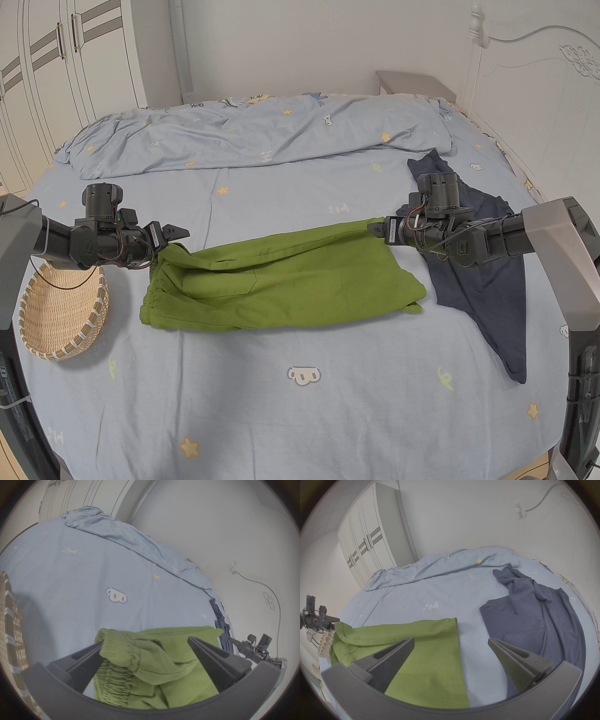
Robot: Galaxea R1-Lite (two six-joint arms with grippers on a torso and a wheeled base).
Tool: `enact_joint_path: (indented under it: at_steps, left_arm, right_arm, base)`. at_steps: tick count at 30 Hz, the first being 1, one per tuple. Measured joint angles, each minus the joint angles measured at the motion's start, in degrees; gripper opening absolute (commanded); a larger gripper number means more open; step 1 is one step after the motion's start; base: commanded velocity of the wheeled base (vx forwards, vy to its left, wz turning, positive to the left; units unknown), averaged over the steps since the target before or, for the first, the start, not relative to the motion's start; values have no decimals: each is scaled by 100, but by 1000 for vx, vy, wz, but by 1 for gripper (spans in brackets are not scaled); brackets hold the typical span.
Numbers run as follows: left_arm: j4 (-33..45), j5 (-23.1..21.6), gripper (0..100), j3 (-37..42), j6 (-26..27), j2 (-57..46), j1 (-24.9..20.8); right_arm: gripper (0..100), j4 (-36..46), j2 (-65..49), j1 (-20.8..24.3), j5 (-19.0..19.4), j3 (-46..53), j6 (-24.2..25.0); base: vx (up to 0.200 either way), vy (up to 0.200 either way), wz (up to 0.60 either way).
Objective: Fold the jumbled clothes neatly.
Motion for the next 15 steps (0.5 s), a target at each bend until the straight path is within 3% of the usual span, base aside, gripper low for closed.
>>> enact_joint_path:
  at_steps: [9, 15]
  left_arm:
    - [9, 83, 100, -55, -32, 124, 435]
    - [11, 80, 100, 315, 1, -240, 438]
  right_arm:
    - [100, 2, -124, -52, -2, 210, 24]
    - [100, 0, -290, -69, -2, 538, 93]
  base:
    - [0, 0, 0]
    - [0, 0, 0]
